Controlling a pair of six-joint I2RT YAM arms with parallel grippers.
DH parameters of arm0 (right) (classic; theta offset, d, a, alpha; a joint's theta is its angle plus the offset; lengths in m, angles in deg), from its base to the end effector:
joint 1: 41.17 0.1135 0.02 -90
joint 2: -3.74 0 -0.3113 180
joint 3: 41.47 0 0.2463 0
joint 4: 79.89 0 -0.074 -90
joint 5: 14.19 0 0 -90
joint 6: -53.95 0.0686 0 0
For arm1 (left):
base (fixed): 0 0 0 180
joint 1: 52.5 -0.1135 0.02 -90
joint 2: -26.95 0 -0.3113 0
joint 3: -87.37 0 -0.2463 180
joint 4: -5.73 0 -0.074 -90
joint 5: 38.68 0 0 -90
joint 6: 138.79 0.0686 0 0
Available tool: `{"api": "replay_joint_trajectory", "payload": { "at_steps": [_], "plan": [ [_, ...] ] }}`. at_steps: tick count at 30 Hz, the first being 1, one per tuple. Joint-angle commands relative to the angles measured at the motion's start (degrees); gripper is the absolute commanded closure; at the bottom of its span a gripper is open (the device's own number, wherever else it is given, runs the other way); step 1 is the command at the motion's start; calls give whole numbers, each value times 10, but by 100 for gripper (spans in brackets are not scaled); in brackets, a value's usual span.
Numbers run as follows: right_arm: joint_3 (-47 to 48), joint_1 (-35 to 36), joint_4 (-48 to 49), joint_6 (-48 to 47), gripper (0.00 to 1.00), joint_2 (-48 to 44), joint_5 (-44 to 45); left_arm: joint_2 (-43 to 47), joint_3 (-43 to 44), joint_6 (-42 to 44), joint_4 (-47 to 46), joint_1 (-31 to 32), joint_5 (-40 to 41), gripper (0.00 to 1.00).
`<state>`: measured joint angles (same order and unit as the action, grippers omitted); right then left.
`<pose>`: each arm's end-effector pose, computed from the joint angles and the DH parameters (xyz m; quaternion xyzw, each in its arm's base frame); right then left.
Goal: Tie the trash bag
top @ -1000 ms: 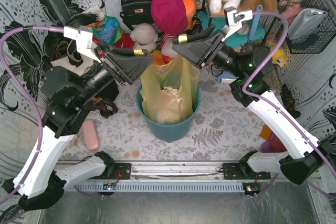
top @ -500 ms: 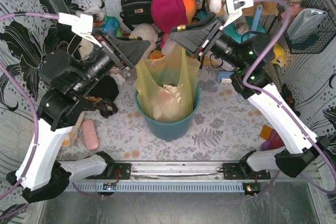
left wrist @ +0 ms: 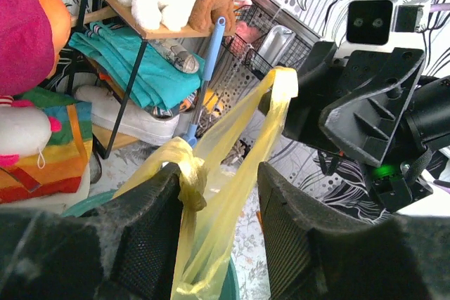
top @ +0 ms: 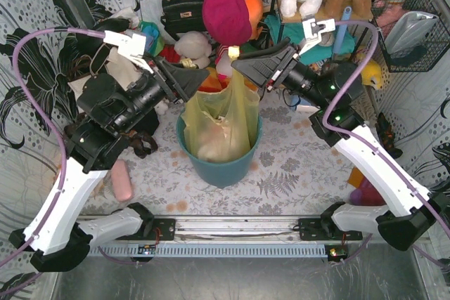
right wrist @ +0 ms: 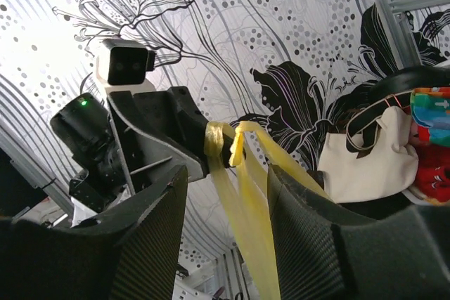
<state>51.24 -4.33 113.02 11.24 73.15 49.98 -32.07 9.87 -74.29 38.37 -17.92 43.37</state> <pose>0.1792 0.1716 0.5825 -0.1583 0.4572 0.6574 0.5776 0.1411 -0.1088 0.5766 0.1036 0.6294 -0.4231 0.6435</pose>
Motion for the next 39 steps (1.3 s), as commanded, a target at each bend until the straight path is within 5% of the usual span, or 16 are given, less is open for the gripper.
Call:
{"api": "replay_joint_trajectory", "payload": {
  "at_steps": [1, 9, 18, 27, 33, 39],
  "plan": [
    [16, 3, 32, 11, 51, 9, 6, 0, 33, 7, -32, -3, 11, 48],
    [181, 3, -6, -21, 51, 65, -29, -35, 157, 32, -5, -3, 3, 48],
    [109, 3, -17, -41, 51, 27, 13, -34, 67, -4, -48, -3, -45, 48],
    [89, 3, -83, -99, 51, -8, 49, -64, 66, -26, -73, -4, -95, 48],
    [276, 3, -260, -198, 52, 46, 85, -110, 108, -43, -95, -4, -145, 48],
    [347, 2, -298, -221, 52, 74, 75, -105, 140, -28, -85, -4, -103, 48]
  ]
}}
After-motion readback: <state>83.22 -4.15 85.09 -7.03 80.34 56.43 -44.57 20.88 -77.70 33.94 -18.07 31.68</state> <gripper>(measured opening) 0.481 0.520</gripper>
